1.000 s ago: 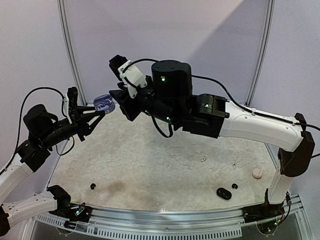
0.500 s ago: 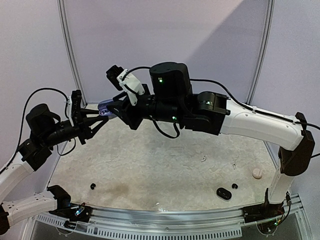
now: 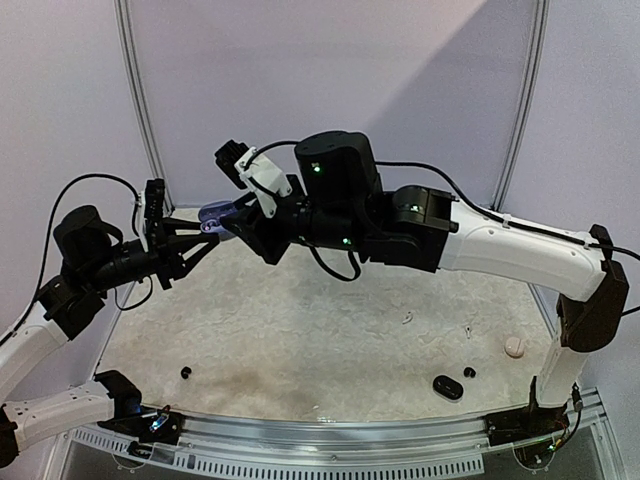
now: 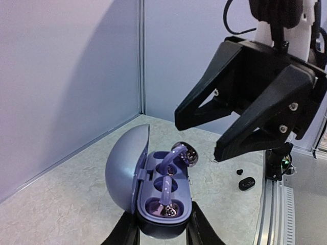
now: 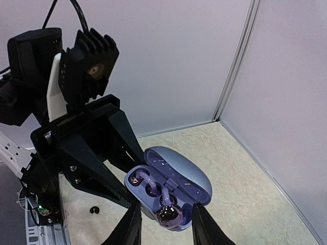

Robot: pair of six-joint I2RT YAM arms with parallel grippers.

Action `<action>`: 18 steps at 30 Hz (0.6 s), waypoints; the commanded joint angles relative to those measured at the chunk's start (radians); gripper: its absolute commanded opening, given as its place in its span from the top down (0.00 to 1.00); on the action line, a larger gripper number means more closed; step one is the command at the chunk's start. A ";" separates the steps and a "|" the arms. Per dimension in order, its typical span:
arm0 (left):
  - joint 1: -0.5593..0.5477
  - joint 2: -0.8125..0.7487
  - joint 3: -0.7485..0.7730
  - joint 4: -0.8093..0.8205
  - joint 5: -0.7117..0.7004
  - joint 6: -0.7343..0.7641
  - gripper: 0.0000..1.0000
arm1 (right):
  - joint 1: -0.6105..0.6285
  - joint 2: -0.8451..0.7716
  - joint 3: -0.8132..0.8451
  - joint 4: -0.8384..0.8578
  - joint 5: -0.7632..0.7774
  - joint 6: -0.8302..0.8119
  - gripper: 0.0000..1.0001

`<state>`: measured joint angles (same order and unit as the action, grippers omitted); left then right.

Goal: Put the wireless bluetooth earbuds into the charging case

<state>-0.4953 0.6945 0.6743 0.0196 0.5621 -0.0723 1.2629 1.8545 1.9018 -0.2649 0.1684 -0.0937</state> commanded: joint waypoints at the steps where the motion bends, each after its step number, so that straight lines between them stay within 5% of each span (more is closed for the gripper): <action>1: -0.011 -0.001 0.024 -0.014 0.012 -0.006 1.00 | -0.004 0.012 -0.021 -0.022 0.037 -0.005 0.70; 18: -0.011 -0.004 0.024 -0.015 0.045 0.019 1.00 | -0.019 0.024 -0.021 -0.015 0.043 -0.009 0.77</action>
<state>-0.4953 0.6941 0.6743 0.0166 0.5919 -0.0666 1.2537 1.8549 1.8904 -0.2760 0.2031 -0.0952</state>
